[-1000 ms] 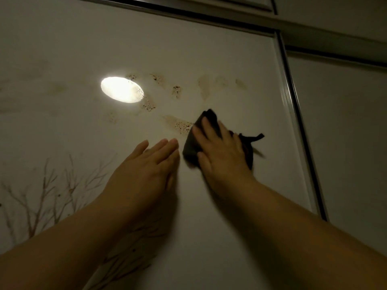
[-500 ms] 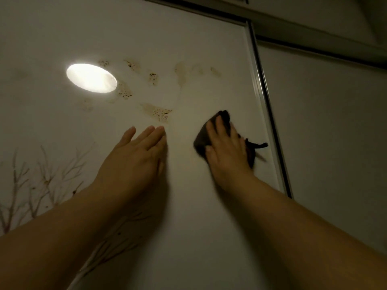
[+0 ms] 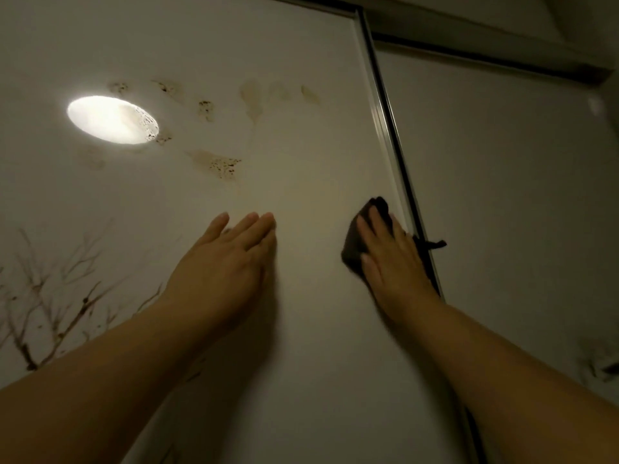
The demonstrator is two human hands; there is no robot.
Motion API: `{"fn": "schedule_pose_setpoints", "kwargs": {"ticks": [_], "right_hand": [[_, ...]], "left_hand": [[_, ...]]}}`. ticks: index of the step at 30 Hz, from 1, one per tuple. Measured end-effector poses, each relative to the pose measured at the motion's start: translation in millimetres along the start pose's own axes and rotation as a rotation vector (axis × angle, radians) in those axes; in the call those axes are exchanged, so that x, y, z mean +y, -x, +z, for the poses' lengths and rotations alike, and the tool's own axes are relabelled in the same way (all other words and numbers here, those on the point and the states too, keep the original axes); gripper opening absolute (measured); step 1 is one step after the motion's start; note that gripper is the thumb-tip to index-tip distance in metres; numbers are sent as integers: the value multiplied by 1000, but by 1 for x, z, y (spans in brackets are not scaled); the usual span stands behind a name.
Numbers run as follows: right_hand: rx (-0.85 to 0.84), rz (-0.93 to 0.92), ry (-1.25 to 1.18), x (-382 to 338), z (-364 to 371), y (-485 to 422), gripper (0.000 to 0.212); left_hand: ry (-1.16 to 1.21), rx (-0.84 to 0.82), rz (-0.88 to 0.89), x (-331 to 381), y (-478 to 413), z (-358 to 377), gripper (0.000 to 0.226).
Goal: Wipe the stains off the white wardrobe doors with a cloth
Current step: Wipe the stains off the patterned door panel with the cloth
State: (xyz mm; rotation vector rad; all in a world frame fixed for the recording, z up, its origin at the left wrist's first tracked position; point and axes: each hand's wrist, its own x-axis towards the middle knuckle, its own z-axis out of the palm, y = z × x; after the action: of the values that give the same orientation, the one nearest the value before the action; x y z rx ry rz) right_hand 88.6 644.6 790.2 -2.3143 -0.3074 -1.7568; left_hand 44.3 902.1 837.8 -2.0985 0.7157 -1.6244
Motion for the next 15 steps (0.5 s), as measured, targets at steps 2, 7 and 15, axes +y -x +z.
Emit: {"fn": "schedule_pose_setpoints", "kwargs": {"ticks": [2, 7, 15], "right_hand": [[24, 78, 1, -15, -3, -23, 54], [-30, -159, -9, -59, 17, 35, 60], [-116, -209, 9, 19, 21, 114, 58]], "left_hand": [[-22, 16, 15, 0, 1, 2, 52], [6, 14, 2, 0, 1, 1, 59], [-11, 34, 33, 0, 1, 2, 56]]}}
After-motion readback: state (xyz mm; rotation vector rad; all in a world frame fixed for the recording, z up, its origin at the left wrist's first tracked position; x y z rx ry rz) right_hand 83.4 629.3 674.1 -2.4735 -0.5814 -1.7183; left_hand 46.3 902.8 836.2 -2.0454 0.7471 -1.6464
